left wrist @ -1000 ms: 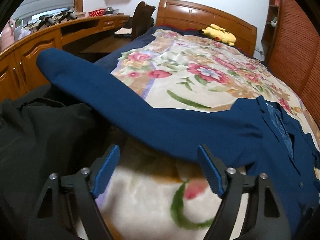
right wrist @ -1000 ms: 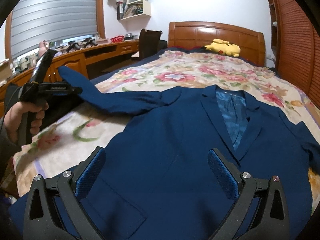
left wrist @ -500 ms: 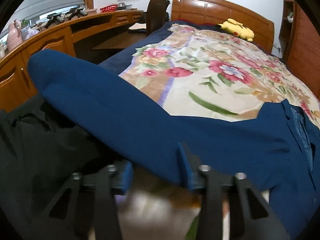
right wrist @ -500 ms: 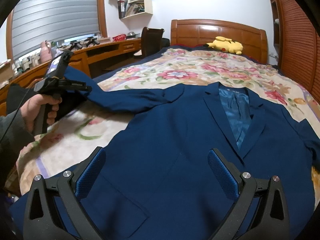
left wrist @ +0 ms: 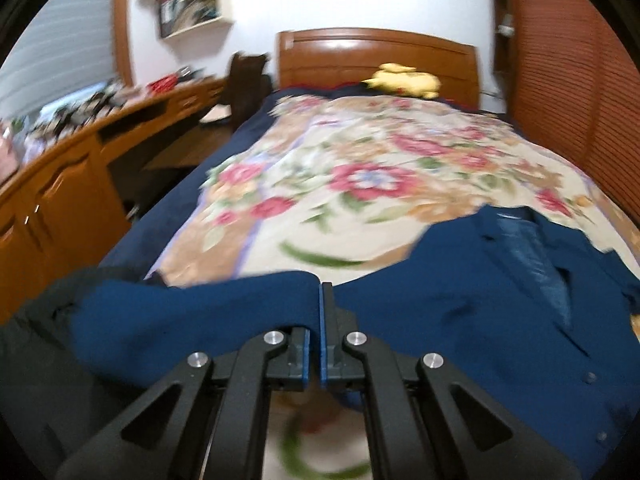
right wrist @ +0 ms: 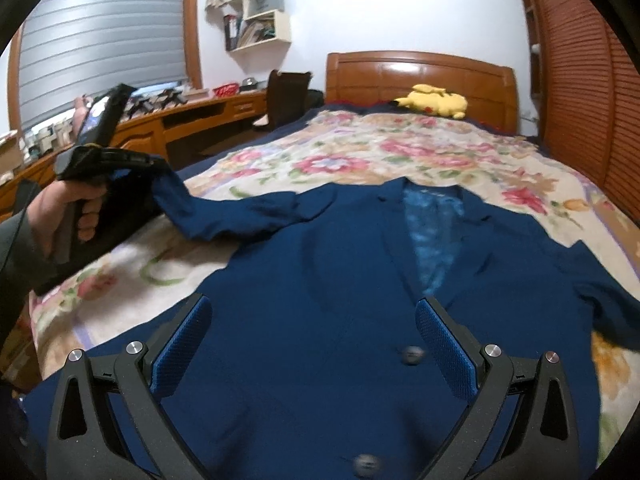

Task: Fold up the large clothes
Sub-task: 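Lay the held sleeve across the jacket front and open the left tool, then grasp the jacket front edge with the right tool and lift it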

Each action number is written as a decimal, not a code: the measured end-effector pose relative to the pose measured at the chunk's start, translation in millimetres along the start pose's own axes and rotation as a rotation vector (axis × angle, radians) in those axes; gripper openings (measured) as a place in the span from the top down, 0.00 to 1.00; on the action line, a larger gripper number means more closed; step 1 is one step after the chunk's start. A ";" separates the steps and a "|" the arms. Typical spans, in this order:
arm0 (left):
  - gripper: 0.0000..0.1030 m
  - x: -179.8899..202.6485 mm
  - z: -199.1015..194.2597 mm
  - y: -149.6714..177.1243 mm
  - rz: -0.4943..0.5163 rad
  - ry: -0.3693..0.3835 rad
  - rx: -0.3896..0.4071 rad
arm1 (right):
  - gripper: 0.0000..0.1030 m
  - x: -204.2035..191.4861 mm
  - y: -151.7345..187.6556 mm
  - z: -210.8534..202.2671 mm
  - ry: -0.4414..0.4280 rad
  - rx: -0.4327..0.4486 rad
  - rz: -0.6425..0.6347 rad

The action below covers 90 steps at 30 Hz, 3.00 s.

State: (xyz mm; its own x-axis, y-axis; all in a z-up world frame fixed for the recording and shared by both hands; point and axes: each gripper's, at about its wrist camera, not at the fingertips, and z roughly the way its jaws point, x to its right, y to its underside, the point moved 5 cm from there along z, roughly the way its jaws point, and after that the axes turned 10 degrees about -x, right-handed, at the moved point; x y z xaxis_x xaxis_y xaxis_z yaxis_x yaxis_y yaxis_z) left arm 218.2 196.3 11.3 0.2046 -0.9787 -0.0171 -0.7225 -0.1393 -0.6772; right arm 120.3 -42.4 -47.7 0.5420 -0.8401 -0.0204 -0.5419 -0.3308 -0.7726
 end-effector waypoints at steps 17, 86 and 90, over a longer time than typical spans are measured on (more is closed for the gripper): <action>1.00 178.0 -68.8 28.4 0.243 0.186 0.002 | 0.00 48.5 11.7 -22.5 0.141 0.019 -0.016; 0.48 84.5 -90.3 162.0 0.143 0.247 0.079 | 0.96 59.9 -19.7 21.7 0.137 -0.026 0.063; 0.48 87.9 -97.4 162.0 0.148 0.264 0.094 | 0.96 69.6 -8.8 20.5 0.168 -0.067 0.071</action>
State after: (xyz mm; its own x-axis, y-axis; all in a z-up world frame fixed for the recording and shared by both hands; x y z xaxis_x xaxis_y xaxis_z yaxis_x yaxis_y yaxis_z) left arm 54.7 73.0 -28.3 -0.0858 -0.9944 0.0624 -0.6649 0.0105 -0.7469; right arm 176.0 -89.2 -55.4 0.3891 -0.9204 0.0375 -0.6193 -0.2915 -0.7290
